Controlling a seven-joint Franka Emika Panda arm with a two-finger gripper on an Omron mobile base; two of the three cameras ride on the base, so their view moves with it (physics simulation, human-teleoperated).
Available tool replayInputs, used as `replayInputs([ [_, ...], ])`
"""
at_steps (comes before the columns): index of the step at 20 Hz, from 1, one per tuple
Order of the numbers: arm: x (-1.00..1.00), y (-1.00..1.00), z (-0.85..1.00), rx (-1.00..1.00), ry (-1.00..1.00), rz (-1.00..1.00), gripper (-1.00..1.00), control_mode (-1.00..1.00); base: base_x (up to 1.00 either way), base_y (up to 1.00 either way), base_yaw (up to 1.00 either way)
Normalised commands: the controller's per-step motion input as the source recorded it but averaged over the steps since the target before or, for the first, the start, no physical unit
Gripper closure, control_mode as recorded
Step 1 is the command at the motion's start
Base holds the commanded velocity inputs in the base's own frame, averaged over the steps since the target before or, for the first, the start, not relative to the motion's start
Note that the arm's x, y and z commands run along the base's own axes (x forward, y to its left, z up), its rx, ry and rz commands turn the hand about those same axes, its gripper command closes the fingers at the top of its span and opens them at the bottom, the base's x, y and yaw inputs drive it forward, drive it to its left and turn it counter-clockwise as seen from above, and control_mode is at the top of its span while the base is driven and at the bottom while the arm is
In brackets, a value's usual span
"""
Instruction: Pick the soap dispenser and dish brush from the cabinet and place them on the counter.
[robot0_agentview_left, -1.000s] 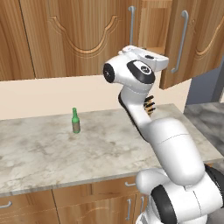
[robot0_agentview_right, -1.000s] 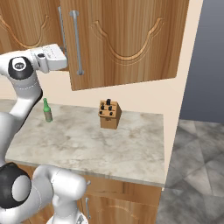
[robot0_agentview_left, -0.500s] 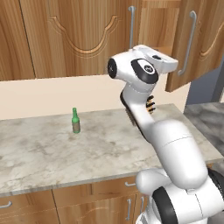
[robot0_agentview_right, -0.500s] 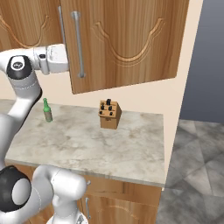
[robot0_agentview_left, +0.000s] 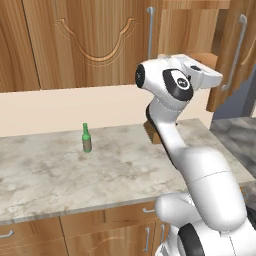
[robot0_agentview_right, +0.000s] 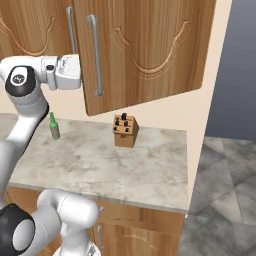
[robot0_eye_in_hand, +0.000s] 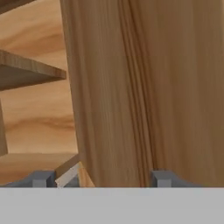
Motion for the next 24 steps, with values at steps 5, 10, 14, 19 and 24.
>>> replayInputs([
  [5,-0.59,-0.72,0.0,0.0,0.14,-0.04,-1.0,-1.0,0.0,0.0,0.0],
  [10,-0.57,-0.7,0.0,0.0,0.16,-0.03,-1.0,-1.0,0.0,0.0,0.0],
  [14,-0.55,-0.63,0.0,0.0,0.16,-0.03,-1.0,-1.0,0.0,0.0,0.0],
  [19,-0.45,-0.51,0.0,0.0,0.13,-0.02,-1.0,-1.0,0.0,0.0,0.0],
  [24,-0.38,-0.5,0.0,0.0,0.08,-0.02,-1.0,-1.0,0.0,0.0,0.0],
])
